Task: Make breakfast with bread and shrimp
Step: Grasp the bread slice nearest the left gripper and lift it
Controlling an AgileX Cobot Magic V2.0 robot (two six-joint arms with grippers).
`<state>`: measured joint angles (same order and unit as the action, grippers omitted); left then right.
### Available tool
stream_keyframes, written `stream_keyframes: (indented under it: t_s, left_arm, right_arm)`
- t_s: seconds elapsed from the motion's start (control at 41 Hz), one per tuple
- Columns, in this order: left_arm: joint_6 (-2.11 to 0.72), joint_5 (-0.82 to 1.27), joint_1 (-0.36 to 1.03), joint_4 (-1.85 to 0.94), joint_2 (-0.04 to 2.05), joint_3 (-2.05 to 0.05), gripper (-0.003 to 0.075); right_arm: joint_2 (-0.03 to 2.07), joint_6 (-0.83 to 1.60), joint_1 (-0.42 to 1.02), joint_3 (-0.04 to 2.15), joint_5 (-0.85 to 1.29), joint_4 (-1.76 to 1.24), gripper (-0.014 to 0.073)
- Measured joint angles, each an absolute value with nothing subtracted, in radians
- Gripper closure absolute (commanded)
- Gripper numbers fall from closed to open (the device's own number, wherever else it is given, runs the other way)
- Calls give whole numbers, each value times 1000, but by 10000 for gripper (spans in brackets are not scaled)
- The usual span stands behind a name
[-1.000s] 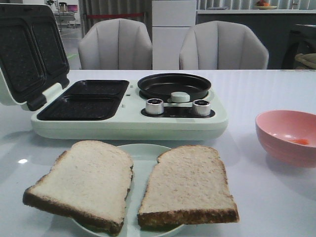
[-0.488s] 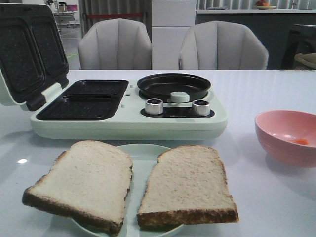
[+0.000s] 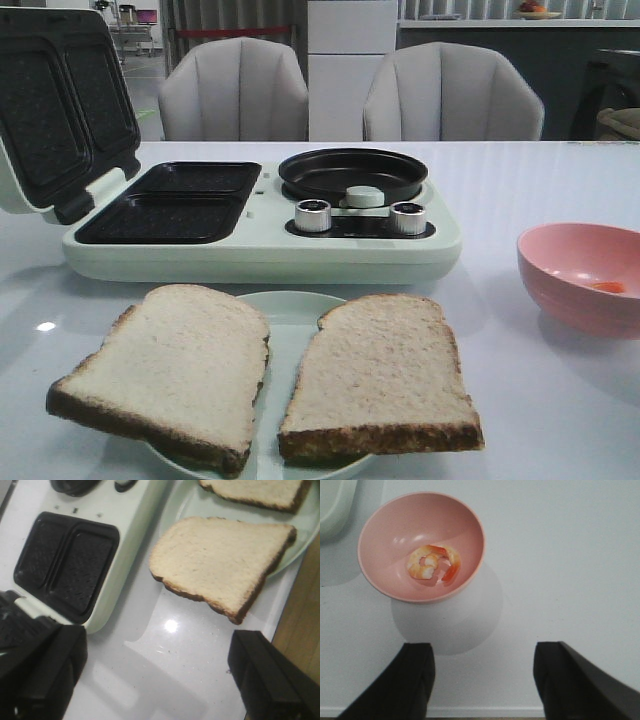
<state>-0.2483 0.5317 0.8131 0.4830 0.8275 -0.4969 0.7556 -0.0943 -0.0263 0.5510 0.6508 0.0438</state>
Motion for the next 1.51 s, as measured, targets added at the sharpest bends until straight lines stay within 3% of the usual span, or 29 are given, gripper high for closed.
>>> stream_keyframes:
  t_s: [0.415,0.927,1.512]
  left_arm:
    - [52,531,1044,883,1162,-497,140]
    - [449,542,1079,1275,1410,-497,146]
    - [541,589,1081,1360,1482,-499,496]
  right_arm:
    - [756,-94,-26,551,651,44,59]
    - [756,-94,-26,551,651,44,59]
    - [756,-94,-26,551,651,44,59]
